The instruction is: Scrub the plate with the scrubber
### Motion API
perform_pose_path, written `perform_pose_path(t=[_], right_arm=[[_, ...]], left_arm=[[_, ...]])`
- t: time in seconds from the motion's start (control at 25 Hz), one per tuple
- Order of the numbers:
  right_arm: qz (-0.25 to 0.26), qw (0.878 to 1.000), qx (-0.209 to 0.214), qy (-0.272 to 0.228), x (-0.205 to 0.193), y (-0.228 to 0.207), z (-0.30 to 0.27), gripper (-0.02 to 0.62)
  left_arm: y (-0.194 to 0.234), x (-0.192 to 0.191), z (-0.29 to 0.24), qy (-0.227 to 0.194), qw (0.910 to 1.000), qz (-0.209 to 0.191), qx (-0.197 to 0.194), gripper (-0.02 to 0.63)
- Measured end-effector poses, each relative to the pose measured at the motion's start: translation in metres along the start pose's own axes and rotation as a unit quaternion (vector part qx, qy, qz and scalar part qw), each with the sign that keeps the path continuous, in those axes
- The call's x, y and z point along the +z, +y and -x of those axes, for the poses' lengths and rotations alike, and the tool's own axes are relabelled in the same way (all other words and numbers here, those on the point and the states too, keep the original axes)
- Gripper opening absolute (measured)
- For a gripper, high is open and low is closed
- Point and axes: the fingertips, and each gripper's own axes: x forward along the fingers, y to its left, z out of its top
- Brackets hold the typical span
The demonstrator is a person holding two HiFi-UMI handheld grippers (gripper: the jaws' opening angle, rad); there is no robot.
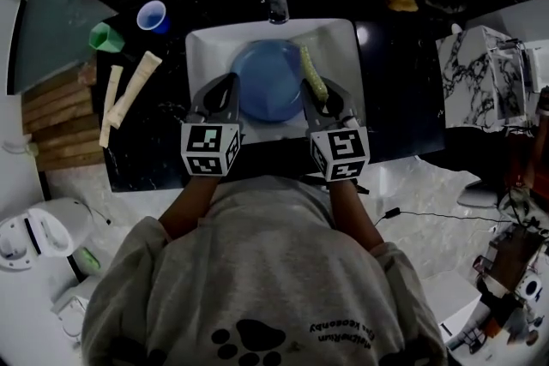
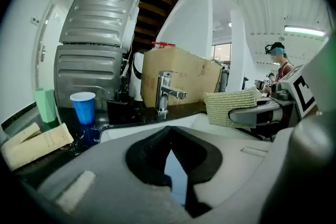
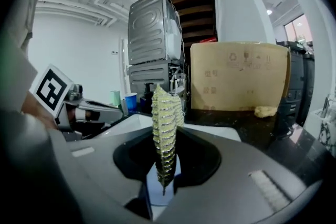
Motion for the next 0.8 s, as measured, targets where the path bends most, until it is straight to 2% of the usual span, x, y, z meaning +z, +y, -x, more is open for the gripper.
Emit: perform_pose_path(t=[0.36,0.64,0.8], right_arm=[[0.022,0.995,-0.045,-0.092,0.054,0.005,0.030,0.072],[0.052,0.983,-0.055,-0.170,0.109,0.023,0.056,0.073],[0.051,0.971,-0.057,-0.228,0.149,0.035,0.074,0.072]], left_arm=[[-0.022,0.060,0.035,-0.091,0.9951,-0.038,-0.005,0.005],[-0.030,0.114,0.068,-0.167,0.9835,-0.069,0.008,0.005],[-0.036,0.139,0.085,-0.200,0.9770,-0.074,0.008,0.005]])
